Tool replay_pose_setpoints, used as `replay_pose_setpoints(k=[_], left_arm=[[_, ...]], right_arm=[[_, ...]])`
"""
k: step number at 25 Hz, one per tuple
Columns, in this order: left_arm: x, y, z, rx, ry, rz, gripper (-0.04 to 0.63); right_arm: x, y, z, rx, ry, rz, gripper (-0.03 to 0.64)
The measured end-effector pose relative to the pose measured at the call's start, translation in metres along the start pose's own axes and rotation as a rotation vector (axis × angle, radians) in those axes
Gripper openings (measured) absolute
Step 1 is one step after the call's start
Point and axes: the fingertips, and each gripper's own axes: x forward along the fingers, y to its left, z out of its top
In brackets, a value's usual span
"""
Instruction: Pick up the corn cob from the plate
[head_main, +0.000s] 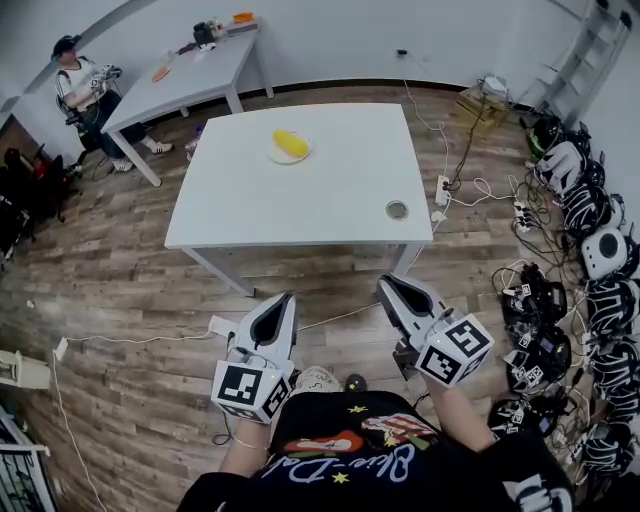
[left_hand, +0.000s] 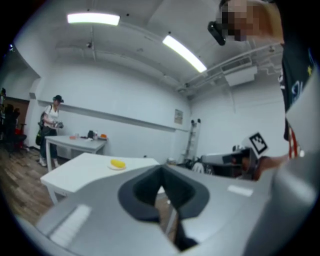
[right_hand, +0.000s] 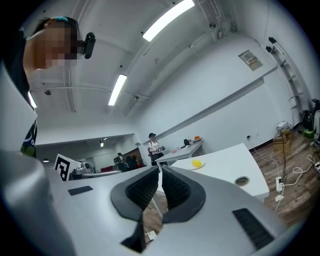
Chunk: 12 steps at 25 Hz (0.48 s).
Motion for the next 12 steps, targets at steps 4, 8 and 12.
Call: replay_pose_setpoints(k=[4, 8, 12], left_arm=[[0.049, 0.037, -0.006, -0.035, 0.015, 0.0, -0.002], [0.113, 0.088, 0.006, -0.003, 0.001, -0.035, -0.002], [0.182, 0.148, 0.028, 0.022, -0.013, -0.065, -0.002]], right_arm=[[0.044, -0.031, -0.002, 0.035, 0.022, 0.001, 0.031], [0.107, -0.073, 0.005, 0.043, 0.015, -0.026, 0.031], [0.186, -0.115, 0.02, 0.022, 0.033, -0.04, 0.031]])
